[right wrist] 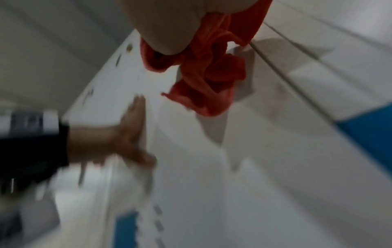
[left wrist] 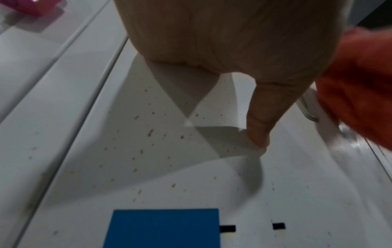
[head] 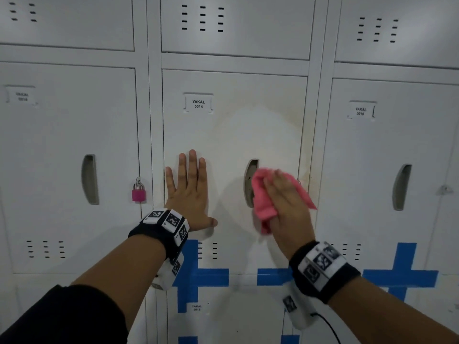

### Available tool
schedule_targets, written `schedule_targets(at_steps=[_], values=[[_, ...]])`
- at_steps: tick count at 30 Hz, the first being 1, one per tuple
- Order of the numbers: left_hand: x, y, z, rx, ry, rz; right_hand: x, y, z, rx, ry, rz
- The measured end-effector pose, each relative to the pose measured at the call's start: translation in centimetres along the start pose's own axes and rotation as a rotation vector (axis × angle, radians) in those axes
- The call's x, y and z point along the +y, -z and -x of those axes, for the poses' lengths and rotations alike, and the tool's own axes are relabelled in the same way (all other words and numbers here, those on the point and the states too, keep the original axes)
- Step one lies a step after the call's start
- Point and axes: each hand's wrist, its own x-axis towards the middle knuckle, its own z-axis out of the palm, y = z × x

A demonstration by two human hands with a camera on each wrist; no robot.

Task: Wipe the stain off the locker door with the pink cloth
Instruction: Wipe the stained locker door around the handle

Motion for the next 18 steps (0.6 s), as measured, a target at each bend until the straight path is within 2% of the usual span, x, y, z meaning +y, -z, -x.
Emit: schedule_targets(at_steps=[2,4,5,9,14,18], values=[[0.1,0.0,0.0,-0.004,0.009,-0.004,-1.4,0.4,-3.2,0.159,-0.061,-0.077],[0.1,0.0,-0.1,-0.007,0.016,-0.003,-2.1,0.5,-5.6,0.19,-0.044,-0.044],[0.1,0.0,-0.1,-0.007,0.018,-0.003,-2.2,0.3,-6.4,0.158,-0.023,-0.015],[0.2,0.0,-0.1,-0.007,0.021,0.0,-1.9,-1.8,-6.5,-0.129,0.03,0.187],[0.2,-0.2,-0.1,0.019,0.014,-0.001,-1.4,-4.1,-3.2,-0.304,0.256,0.326],[0.0,-0.3,-0.2,0.023,-0.008,-0.006,-0.4,-3.5,-1.0,-0.45,0.446,0.378]])
